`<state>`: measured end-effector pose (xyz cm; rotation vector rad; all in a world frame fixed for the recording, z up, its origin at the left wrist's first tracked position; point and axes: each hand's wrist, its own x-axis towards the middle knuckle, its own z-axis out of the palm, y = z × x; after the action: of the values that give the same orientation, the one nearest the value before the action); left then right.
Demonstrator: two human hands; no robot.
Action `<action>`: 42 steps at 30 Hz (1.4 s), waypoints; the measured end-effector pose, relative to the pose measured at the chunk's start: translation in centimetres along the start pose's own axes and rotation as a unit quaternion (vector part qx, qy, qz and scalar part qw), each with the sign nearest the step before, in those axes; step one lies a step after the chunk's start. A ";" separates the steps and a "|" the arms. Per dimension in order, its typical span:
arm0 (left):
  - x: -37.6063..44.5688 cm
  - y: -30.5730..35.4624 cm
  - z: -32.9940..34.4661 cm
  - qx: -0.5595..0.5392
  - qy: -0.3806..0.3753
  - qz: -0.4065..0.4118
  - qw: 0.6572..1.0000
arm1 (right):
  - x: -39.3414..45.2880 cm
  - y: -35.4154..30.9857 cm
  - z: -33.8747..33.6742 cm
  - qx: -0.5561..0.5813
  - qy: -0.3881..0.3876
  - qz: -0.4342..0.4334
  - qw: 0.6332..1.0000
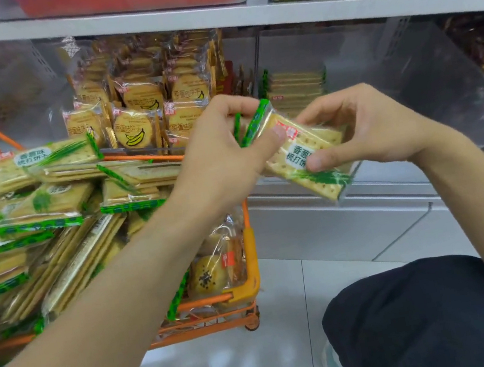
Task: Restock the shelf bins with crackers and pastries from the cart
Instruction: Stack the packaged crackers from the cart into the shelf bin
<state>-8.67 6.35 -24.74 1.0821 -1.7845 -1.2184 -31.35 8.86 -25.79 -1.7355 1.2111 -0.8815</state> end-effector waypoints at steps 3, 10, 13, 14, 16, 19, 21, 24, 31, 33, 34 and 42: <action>2.3 0.4 1.5 0.118 -0.002 0.044 0.992 | -0.4 0.2 -2.0 -0.052 0.075 -0.002 0.996; 9.3 -1.5 3.4 0.232 0.056 -0.041 0.970 | 3.8 4.4 -5.8 -0.316 0.159 0.085 0.931; 11.3 -2.7 4.4 0.272 0.067 -0.060 0.958 | 6.5 7.1 -4.3 -0.381 0.095 0.160 0.905; 11.7 -2.9 4.6 0.271 0.068 -0.069 0.958 | 7.1 8.0 -3.6 -0.386 0.083 0.177 0.901; 12.3 -3.3 5.1 0.281 0.056 -0.087 0.954 | 8.0 9.5 -2.4 -0.389 0.090 0.199 0.895; 12.5 -4.4 5.5 0.342 0.032 -0.070 0.936 | 8.8 10.5 -2.0 -0.441 0.129 0.210 0.863; 12.5 -4.8 5.5 0.367 0.035 -0.057 0.928 | 9.2 10.9 -2.0 -0.442 0.129 0.210 0.862; 12.7 -4.9 5.5 0.374 0.035 -0.053 0.925 | 9.9 12.1 -2.2 -0.409 0.060 0.231 0.881; 12.9 -4.8 5.3 0.380 0.022 -0.059 0.923 | 11.3 10.8 -0.2 -0.452 -0.002 0.321 0.832; 12.7 -4.3 5.2 0.392 0.009 -0.073 0.917 | 11.3 10.5 0.0 -0.438 0.012 0.338 0.833; 12.6 -4.0 5.1 0.402 0.003 -0.080 0.912 | 11.2 10.4 0.0 -0.435 0.014 0.340 0.833; 9.2 -0.3 1.4 0.468 -0.021 -0.008 0.883 | 10.4 6.9 0.6 -0.454 0.099 0.247 0.851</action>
<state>-13.44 -1.62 -24.61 1.5714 -2.4702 -0.3101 -30.32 -2.29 -31.35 -1.8577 2.3368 -0.1380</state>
